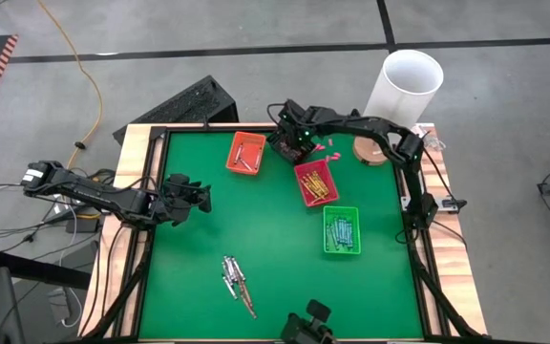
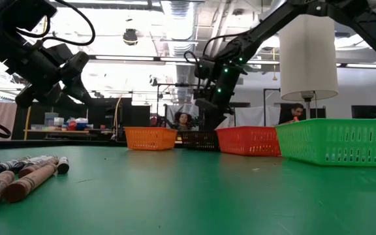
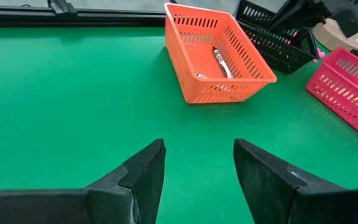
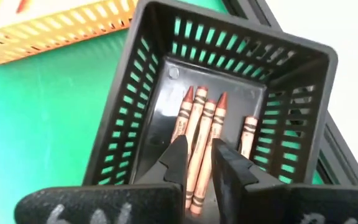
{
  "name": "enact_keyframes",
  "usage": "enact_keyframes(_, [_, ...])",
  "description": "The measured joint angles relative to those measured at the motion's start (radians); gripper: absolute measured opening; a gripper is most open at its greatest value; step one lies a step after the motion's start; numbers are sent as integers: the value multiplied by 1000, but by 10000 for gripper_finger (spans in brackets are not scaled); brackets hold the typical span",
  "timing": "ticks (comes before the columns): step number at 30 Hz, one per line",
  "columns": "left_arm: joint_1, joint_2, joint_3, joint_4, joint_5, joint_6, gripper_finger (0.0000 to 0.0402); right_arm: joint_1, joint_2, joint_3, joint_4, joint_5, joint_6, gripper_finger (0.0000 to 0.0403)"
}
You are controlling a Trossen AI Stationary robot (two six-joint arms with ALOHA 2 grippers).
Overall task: Sort crayons
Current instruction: Put the black crayon into the orange bin
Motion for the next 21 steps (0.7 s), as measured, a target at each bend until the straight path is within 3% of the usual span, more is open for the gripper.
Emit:
enact_keyframes(13, [0, 0, 0, 12, 54, 106, 180, 43, 0, 239, -251, 9, -3, 67])
enact_keyframes(21, [0, 0, 0, 33, 52, 123, 180, 132, 0, 427, -445, 14, -2, 67])
